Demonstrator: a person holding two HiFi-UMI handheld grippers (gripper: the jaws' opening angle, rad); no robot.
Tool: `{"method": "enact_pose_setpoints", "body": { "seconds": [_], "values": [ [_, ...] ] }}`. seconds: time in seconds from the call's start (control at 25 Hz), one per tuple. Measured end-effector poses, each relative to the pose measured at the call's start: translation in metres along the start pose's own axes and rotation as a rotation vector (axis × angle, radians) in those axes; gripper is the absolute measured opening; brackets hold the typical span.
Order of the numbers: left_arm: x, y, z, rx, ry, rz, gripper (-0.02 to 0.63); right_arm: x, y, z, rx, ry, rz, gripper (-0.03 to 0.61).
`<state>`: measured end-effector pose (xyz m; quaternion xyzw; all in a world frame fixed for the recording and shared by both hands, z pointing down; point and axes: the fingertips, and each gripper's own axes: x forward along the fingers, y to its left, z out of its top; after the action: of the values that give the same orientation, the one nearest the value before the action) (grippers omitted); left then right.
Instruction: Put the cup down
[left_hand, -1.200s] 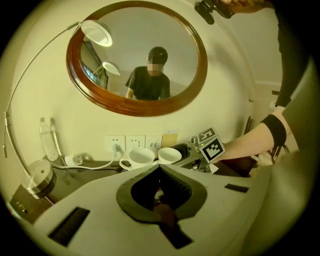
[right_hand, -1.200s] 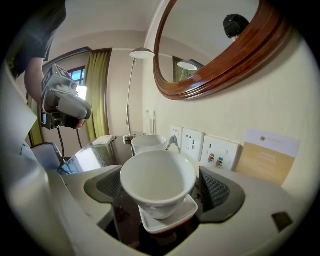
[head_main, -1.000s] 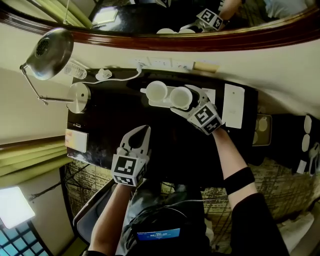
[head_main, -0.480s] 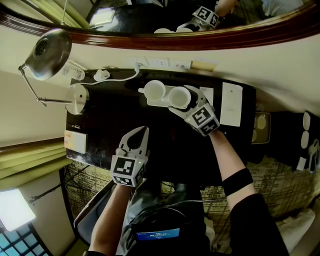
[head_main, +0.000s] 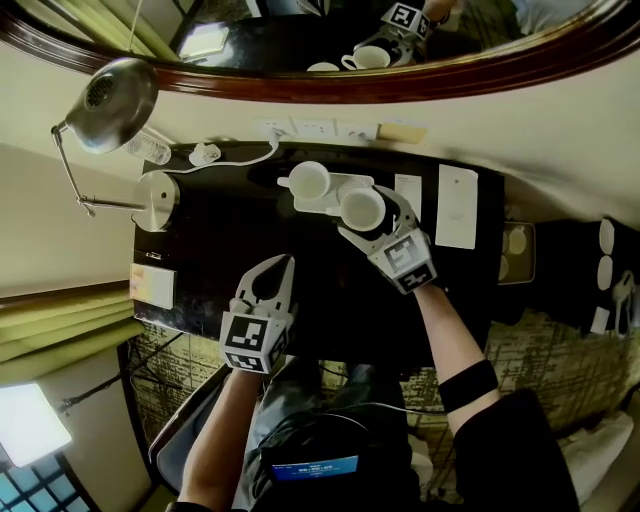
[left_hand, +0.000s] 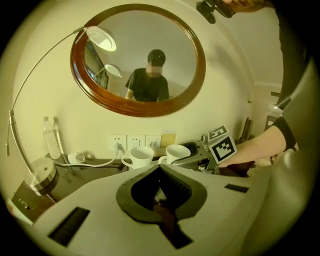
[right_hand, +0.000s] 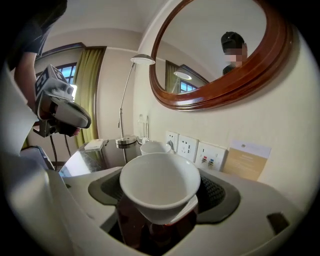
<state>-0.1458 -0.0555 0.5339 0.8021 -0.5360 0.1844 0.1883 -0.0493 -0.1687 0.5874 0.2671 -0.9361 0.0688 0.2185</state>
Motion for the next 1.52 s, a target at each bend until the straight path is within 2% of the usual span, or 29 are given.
{"method": "enact_pose_setpoints", "body": {
  "seconds": [0.12,0.36,0.52,0.64,0.72,0.88,1.04,1.16,1.32,1.52],
  "values": [
    [-0.005,-0.004,0.001,0.004,0.002,-0.024,0.0,-0.021,-0.004,-0.008,0.032,0.008,-0.116,0.437],
    [-0.011,-0.008,0.006,0.03,0.017,-0.076,0.0,-0.071,-0.006,-0.046,0.212,0.037,-0.35,0.437],
    [-0.009,-0.016,0.001,0.053,0.026,-0.146,0.0,-0.106,-0.008,-0.071,0.305,0.042,-0.502,0.437],
    [-0.008,-0.029,0.011,0.074,0.033,-0.205,0.0,-0.131,-0.01,-0.092,0.365,0.045,-0.616,0.439],
    [-0.006,-0.039,0.018,0.067,0.033,-0.225,0.0,-0.147,-0.013,-0.105,0.399,0.051,-0.692,0.439],
    [-0.004,-0.051,0.017,0.106,0.035,-0.273,0.0,-0.178,-0.014,-0.129,0.451,0.07,-0.82,0.439],
    [-0.004,-0.062,0.03,0.121,0.028,-0.304,0.0,-0.197,-0.015,-0.148,0.478,0.086,-0.911,0.439],
    [-0.002,-0.052,0.019,0.153,0.027,-0.311,0.0,-0.2,-0.013,-0.159,0.499,0.092,-0.95,0.44],
    [-0.007,-0.063,0.028,0.143,0.036,-0.328,0.0,-0.202,-0.009,-0.169,0.514,0.097,-0.979,0.442],
    [-0.01,-0.067,0.025,0.17,0.042,-0.347,0.0,-0.202,-0.004,-0.181,0.539,0.085,-0.992,0.442]
  ]
}}
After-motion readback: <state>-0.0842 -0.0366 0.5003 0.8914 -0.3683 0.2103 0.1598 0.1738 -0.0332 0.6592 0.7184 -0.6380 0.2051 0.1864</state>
